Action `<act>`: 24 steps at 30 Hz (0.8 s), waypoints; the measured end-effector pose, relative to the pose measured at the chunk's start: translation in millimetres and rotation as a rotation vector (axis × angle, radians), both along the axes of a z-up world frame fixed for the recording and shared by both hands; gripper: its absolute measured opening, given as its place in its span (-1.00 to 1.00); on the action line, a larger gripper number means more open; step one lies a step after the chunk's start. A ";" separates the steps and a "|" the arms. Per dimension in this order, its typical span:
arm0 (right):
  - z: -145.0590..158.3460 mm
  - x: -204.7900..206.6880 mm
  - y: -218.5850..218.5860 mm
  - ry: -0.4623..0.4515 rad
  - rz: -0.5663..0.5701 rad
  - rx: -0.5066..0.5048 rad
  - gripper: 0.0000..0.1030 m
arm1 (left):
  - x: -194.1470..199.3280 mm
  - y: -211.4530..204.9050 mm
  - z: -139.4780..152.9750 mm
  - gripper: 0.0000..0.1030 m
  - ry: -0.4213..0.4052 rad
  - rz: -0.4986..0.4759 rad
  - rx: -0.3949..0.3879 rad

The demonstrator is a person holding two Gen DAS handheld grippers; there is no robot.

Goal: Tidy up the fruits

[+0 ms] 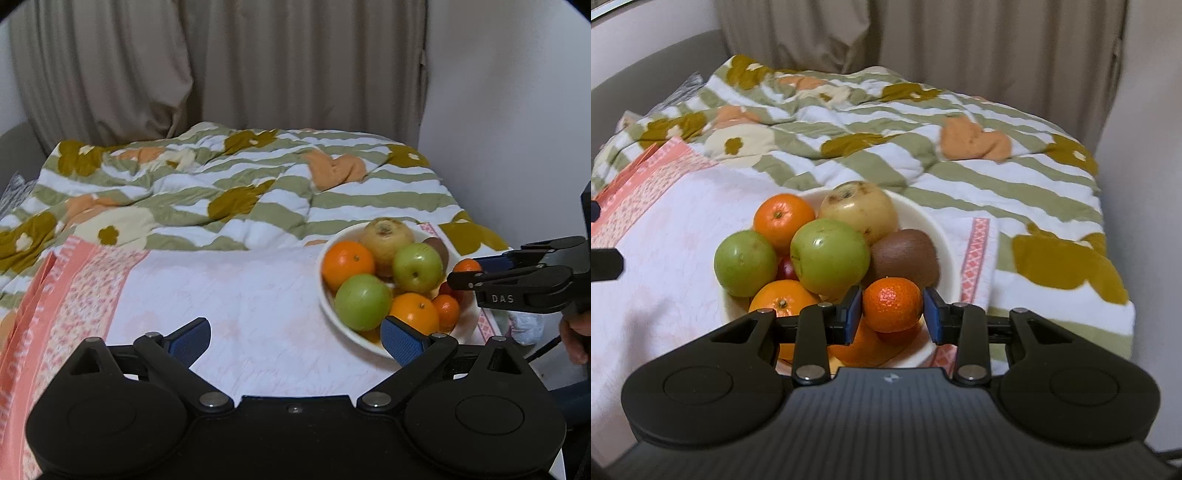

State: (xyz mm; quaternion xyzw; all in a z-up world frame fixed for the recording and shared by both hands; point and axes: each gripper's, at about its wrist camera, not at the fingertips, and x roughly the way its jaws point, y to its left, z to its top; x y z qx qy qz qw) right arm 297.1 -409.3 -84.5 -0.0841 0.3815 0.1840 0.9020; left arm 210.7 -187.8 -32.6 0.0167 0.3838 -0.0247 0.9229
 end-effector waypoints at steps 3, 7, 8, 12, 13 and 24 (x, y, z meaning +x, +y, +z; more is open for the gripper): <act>-9.4 1.7 1.5 -0.005 0.046 -0.003 0.03 | -5.9 2.6 -1.5 0.95 0.008 0.022 0.002; -12.8 -2.2 0.1 -0.045 0.049 -0.028 0.49 | -11.8 4.3 -3.4 0.95 0.016 0.036 0.006; -12.4 -4.2 -1.1 -0.047 0.045 -0.034 0.62 | -12.8 5.1 -3.1 0.95 0.016 0.038 0.004; -8.3 -12.7 -4.3 -0.058 0.030 -0.034 0.78 | -18.3 9.4 0.4 0.95 0.010 0.043 -0.017; -7.0 -15.0 -3.8 -0.057 0.024 -0.041 0.78 | -19.9 10.9 2.2 0.95 0.004 0.043 -0.021; 52.2 -80.4 17.7 -0.117 -0.081 -0.017 0.78 | -56.9 39.9 43.3 0.95 -0.112 0.003 -0.075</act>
